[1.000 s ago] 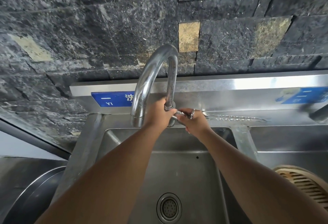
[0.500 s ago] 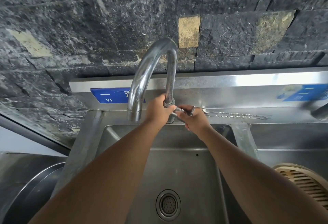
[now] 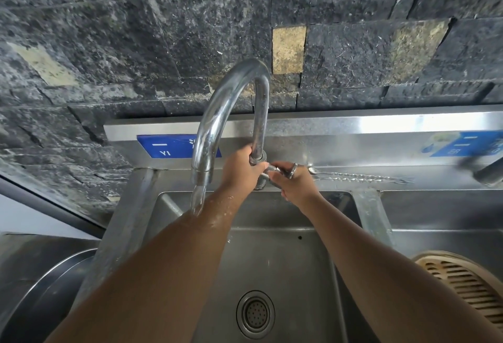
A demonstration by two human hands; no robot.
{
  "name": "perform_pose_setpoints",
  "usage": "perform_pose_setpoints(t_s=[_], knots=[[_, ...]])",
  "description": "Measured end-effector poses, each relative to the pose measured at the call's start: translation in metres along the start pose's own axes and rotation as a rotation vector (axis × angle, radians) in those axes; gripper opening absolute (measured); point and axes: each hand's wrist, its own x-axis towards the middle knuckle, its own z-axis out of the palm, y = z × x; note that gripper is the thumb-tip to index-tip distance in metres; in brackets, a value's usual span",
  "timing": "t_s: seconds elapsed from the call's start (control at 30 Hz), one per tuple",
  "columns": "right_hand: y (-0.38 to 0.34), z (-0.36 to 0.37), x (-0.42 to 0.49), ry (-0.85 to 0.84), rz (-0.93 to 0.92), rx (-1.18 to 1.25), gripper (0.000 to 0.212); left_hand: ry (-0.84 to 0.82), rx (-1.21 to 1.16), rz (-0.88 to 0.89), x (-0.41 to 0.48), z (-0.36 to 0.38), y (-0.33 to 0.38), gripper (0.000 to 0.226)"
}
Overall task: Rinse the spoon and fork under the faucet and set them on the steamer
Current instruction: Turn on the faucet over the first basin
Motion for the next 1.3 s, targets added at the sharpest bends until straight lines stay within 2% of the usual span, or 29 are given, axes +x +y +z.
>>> perform_pose_setpoints(t_s=[0.47, 0.63, 0.87, 0.9, 1.0, 1.07, 1.17, 1.3], knots=[[-0.004, -0.003, -0.001, -0.028, 0.003, -0.018, 0.012, 0.024, 0.042, -0.01, -0.001, 0.003, 0.001, 0.021], [-0.006, -0.004, 0.0, -0.038, 0.026, -0.058, 0.025, 0.06, 0.071, -0.043, -0.002, 0.007, 0.002, 0.021], [-0.012, -0.01, -0.009, -0.067, 0.186, 0.043, 0.061, 0.044, 0.082, -0.11, -0.016, 0.016, 0.002, 0.055], [-0.013, -0.013, -0.012, -0.075, 0.192, 0.055, 0.063, 0.042, 0.067, -0.125, -0.022, 0.018, 0.0, 0.054], [-0.011, -0.027, -0.019, -0.088, 0.199, 0.029, 0.06, 0.036, 0.014, -0.146, -0.046, 0.028, -0.007, 0.043], [-0.006, -0.039, -0.024, -0.094, 0.202, -0.048, 0.061, 0.028, 0.002, -0.186, -0.058, 0.035, -0.007, 0.044], [0.003, -0.061, -0.03, -0.046, 0.187, -0.162, 0.055, 0.001, 0.156, -0.225, -0.07, 0.049, -0.006, 0.046], [0.014, -0.094, -0.028, 0.044, 0.127, -0.314, 0.045, -0.169, 0.291, -0.215, -0.082, 0.073, 0.003, 0.044]])
